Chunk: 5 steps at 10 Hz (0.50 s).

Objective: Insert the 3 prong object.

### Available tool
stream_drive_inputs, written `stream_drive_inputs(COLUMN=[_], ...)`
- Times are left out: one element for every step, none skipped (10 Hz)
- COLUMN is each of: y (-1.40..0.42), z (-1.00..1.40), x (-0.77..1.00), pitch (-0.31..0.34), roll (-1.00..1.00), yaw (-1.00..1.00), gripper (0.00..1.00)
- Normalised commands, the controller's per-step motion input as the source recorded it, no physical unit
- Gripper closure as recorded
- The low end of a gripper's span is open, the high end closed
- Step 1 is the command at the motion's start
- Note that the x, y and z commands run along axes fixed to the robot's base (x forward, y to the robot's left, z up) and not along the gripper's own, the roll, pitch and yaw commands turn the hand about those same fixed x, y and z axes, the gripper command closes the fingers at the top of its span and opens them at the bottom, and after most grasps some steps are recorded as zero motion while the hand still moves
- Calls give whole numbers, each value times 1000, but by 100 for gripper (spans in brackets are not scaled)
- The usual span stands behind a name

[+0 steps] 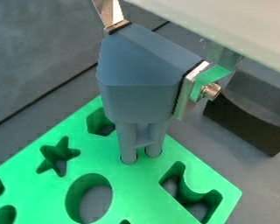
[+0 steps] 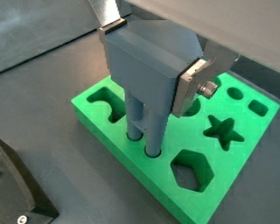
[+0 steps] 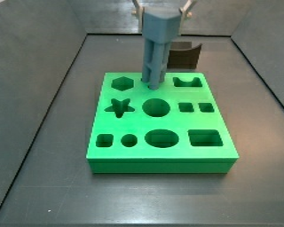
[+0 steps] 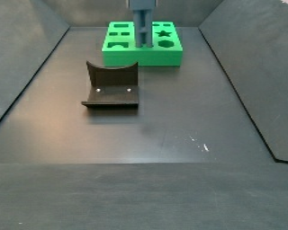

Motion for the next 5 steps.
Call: stream_drive_inputs(y=[0, 0, -40, 0, 0], z=[-663, -600, -337, 0, 0], x=[-34, 0, 0, 37, 0], pitch=[-150, -113, -59, 51, 0], roll=[109, 210, 69, 0, 0], yaw=[111, 51, 0, 0, 0], gripper=[100, 100, 100, 100, 100])
